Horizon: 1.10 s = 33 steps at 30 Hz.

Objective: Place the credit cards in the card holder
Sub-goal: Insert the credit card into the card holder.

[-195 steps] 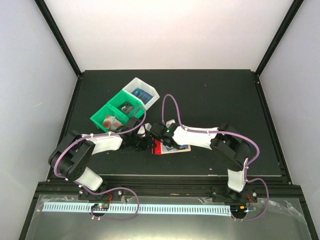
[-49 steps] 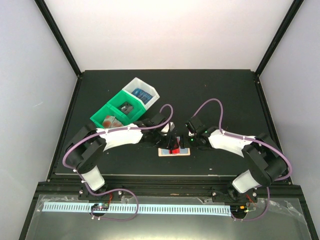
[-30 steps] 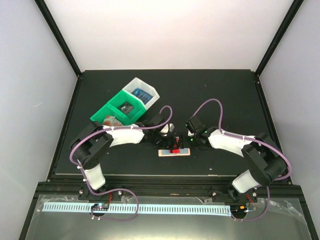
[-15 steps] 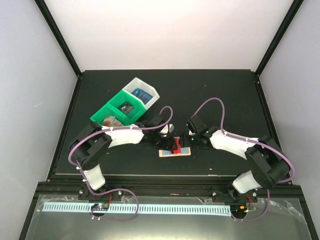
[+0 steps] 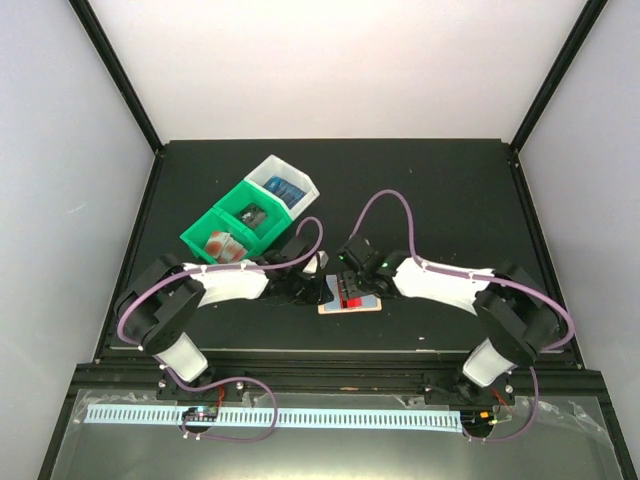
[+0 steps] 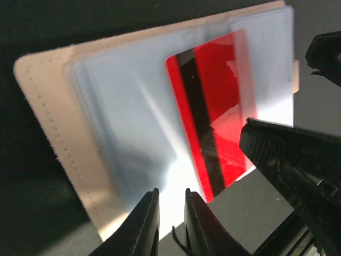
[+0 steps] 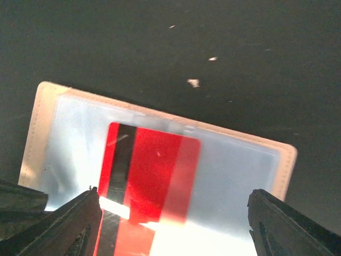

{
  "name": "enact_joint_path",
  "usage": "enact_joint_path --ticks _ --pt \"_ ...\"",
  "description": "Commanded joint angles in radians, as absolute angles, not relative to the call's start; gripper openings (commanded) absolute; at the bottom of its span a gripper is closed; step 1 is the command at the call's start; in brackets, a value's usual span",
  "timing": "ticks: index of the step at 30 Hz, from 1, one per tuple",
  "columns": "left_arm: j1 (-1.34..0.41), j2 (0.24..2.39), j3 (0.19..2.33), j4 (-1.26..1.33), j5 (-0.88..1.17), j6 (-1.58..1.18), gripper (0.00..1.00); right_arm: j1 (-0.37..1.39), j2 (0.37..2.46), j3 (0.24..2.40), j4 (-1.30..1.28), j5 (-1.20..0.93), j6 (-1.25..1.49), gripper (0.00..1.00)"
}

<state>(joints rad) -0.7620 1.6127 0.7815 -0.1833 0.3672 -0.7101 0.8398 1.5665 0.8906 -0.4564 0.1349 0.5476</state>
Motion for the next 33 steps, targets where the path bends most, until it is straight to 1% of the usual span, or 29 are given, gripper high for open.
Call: enact_joint_path --ticks 1,5,8,11,14,20,24,27,33 --pt "-0.739 1.651 0.727 0.007 0.495 -0.823 0.12 0.908 1.630 0.938 -0.471 0.232 0.526 0.76" --pt "-0.717 1.686 0.689 0.049 0.503 -0.873 0.05 0.954 1.670 0.952 -0.478 0.300 0.537 0.76" --pt "-0.693 1.692 0.640 0.110 0.523 -0.909 0.02 0.974 1.691 0.948 -0.470 0.318 0.540 0.76" --pt "-0.684 1.693 0.623 0.114 0.523 -0.921 0.02 0.993 1.716 0.956 -0.470 0.342 0.542 0.76" --pt "-0.680 1.693 0.618 0.101 0.516 -0.926 0.02 1.009 1.742 0.975 -0.501 0.412 0.564 0.76" --pt "-0.674 1.692 0.611 0.092 0.507 -0.928 0.02 1.014 1.741 0.990 -0.619 0.581 0.685 0.75" --pt "-0.672 1.689 0.609 0.088 0.505 -0.922 0.02 1.012 1.729 0.988 -0.665 0.630 0.753 0.75" --pt "-0.672 1.678 0.607 0.087 0.505 -0.917 0.02 1.010 1.714 0.987 -0.653 0.606 0.754 0.75" --pt "-0.672 1.639 0.628 0.072 0.512 -0.880 0.03 0.965 1.635 0.964 -0.543 0.380 0.683 0.75"
